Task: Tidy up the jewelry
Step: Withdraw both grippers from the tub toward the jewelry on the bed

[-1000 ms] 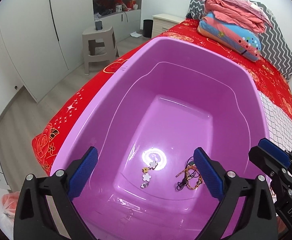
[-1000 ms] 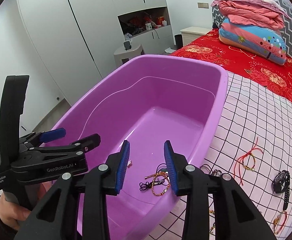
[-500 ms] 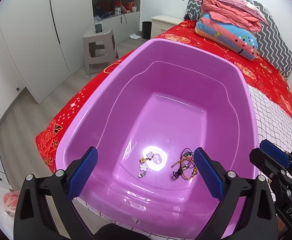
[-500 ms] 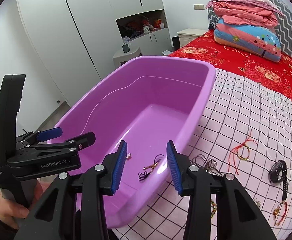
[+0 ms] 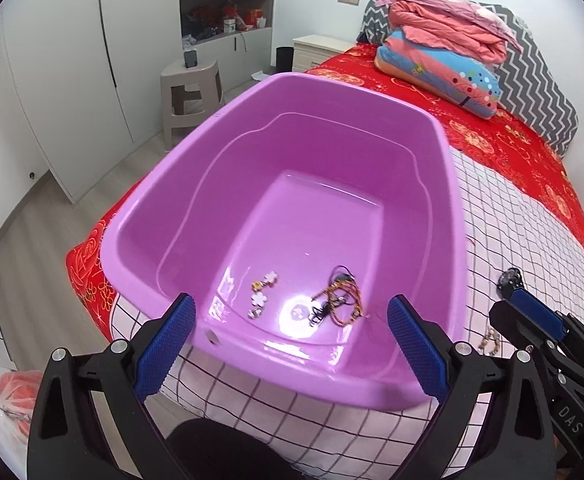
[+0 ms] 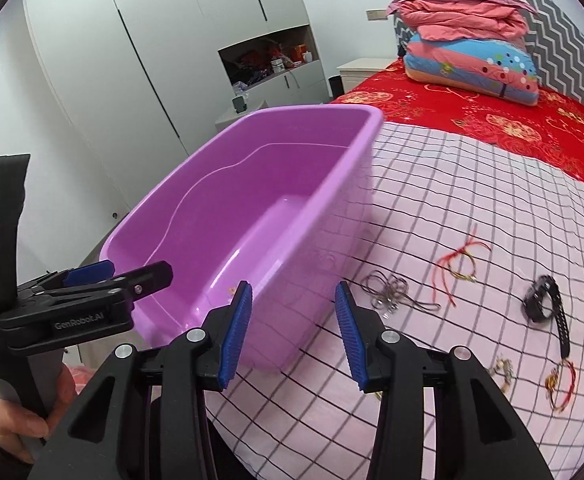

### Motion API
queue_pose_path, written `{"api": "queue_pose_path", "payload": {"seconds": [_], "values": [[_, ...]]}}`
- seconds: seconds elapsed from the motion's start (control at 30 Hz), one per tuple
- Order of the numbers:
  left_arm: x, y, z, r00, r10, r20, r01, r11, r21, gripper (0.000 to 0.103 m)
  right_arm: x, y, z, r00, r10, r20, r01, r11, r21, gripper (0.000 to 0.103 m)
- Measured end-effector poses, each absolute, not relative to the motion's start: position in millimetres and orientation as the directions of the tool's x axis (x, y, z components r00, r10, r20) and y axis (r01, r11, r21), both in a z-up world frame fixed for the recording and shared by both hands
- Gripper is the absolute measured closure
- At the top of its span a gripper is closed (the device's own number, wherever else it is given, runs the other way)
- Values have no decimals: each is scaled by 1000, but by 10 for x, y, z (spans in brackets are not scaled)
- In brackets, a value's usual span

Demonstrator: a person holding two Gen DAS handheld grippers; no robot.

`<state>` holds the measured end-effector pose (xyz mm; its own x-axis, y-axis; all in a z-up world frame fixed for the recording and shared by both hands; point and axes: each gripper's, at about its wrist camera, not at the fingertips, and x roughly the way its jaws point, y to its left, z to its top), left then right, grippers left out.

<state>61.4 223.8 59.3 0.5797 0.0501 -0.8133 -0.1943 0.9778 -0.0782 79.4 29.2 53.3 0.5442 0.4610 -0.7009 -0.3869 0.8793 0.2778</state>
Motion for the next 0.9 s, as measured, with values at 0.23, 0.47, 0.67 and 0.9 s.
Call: {"api": "queue_pose_path", "payload": {"seconds": [0.23, 0.47, 0.67, 0.9], "values": [[416, 1889, 647, 599, 18, -801, -128, 989, -74, 8, 559, -67, 422, 550, 453, -701, -331, 889, 315, 60], [250, 1551, 629, 599, -6, -801, -63, 996, -55, 8, 341, -410, 278, 550, 431, -715, -276, 902, 331, 60], [95, 1253, 640, 617, -3, -787, -16, 1000, -16, 8, 136, -729, 177, 574, 381, -725, -225, 925, 308, 60], [-111, 847, 570, 633, -8, -774, 63, 997, 41, 8, -133, -1186, -29, 578, 339, -742, -158, 939, 305, 60]]}}
